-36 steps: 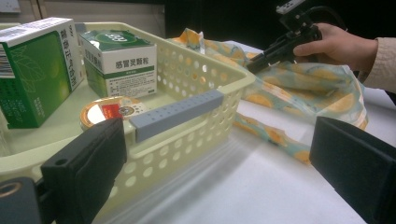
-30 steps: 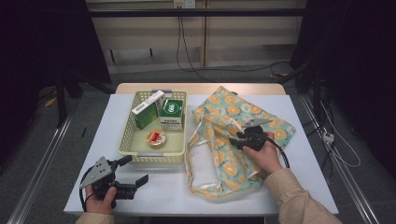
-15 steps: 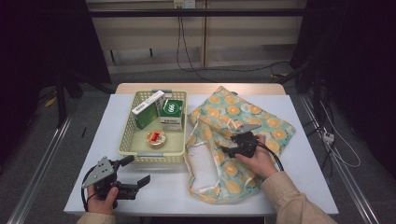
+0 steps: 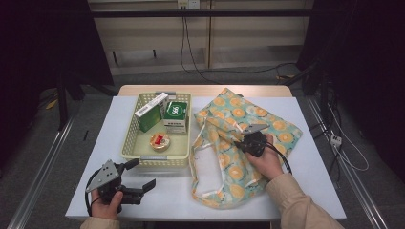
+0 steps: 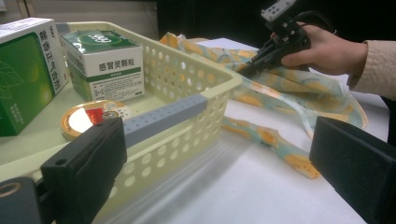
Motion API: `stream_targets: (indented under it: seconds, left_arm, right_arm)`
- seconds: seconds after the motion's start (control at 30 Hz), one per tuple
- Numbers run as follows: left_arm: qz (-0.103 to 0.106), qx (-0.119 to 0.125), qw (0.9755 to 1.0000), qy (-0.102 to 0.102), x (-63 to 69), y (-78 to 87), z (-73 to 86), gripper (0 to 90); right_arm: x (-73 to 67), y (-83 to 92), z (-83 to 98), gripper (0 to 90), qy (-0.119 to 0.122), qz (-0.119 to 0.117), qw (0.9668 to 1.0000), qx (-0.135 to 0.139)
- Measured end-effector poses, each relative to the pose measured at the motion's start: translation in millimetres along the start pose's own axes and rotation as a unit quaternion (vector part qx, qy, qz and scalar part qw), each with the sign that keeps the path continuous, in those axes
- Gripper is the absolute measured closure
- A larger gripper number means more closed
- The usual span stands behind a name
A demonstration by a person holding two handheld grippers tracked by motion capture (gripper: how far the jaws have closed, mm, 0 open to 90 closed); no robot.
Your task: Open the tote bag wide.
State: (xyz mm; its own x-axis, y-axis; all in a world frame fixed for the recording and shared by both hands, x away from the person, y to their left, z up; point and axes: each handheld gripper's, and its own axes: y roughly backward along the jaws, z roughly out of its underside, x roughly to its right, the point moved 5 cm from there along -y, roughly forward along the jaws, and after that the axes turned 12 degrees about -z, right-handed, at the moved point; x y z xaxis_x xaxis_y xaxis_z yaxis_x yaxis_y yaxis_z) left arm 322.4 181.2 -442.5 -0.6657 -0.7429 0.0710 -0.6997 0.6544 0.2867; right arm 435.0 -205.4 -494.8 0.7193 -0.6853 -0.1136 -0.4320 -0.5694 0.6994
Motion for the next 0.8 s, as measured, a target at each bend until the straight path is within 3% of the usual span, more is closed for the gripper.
stream_targets:
  seconds: [0.1, 0.27, 0.57, 0.8]
  left_arm:
    - [0.001, 0.000, 1.0000, 0.001, 1.1, -1.1, -2.0, 3.8]
    - [0.005, -0.002, 1.0000, 0.004, 4.7, -5.8, -7.0, 3.6]
    - [0.020, 0.001, 0.9998, -0.004, 19.2, -16.1, -23.2, 3.4]
    - [0.021, -0.011, 0.9997, 0.004, 18.9, -21.2, -29.1, 3.4]
  right_arm:
    - [1.2, 1.3, -1.2, 89.9, -0.010, -0.001, 0.9999, 0.002]
    - [12.4, 20.2, -10.3, 90.0, -0.042, 0.000, 0.9982, 0.043]
    - [23.0, 55.1, -36.5, 90.0, -0.025, 0.023, 0.9975, 0.061]
    - [28.3, 65.9, -51.6, 89.9, -0.022, 0.031, 0.9972, 0.064]
